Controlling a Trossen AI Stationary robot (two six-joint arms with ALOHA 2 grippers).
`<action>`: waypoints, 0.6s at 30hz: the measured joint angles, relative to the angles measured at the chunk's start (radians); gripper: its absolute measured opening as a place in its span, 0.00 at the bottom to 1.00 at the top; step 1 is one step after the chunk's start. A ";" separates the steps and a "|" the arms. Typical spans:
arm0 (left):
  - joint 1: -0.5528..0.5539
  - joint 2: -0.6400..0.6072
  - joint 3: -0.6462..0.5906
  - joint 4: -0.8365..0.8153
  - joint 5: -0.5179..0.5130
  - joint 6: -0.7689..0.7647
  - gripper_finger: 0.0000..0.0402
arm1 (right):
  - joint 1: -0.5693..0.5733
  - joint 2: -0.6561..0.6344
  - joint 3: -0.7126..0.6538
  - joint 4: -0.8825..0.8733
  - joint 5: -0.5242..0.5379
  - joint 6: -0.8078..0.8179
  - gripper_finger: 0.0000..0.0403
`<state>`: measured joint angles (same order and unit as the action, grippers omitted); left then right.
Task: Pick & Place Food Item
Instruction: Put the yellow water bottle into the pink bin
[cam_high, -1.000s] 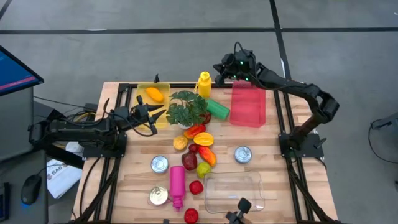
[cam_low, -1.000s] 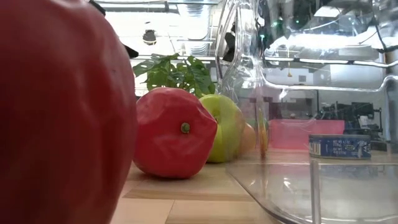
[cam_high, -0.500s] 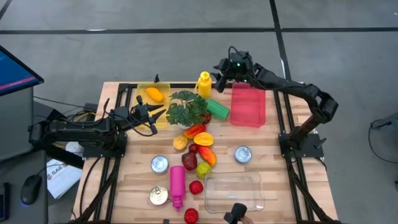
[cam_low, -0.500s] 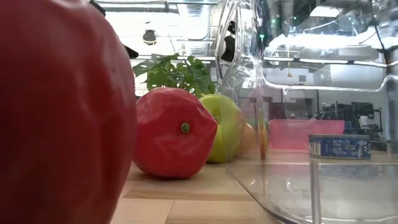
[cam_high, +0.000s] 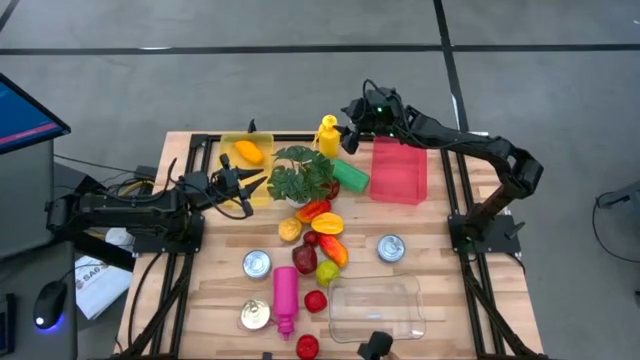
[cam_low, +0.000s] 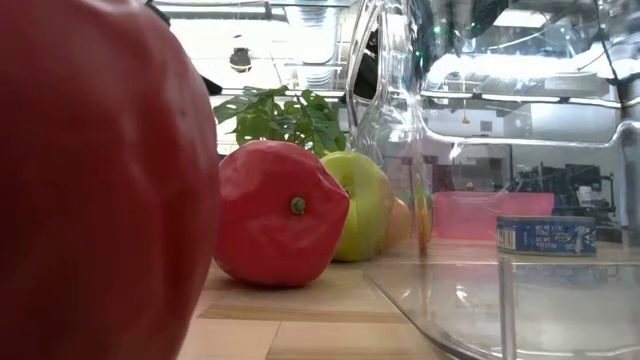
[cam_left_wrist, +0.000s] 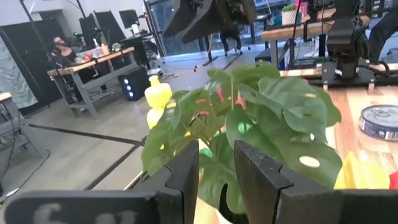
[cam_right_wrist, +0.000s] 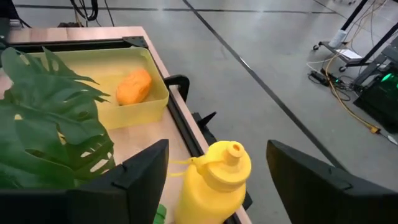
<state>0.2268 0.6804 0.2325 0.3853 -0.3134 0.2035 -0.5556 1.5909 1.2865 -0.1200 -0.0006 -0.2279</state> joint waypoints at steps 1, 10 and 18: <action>0.000 0.000 -0.001 -0.006 0.000 -0.002 0.22 | -0.001 0.000 0.000 0.004 0.000 0.000 0.66; 0.000 0.000 -0.001 -0.011 0.000 -0.002 0.22 | -0.048 0.001 0.008 0.070 -0.050 0.071 0.66; 0.000 0.000 -0.001 -0.011 0.000 -0.002 0.22 | -0.082 0.006 0.008 0.093 -0.105 0.071 0.66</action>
<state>0.2268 0.6804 0.2317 0.3748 -0.3134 0.2016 -0.6375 1.5965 1.2949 -0.0273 -0.1054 -0.1569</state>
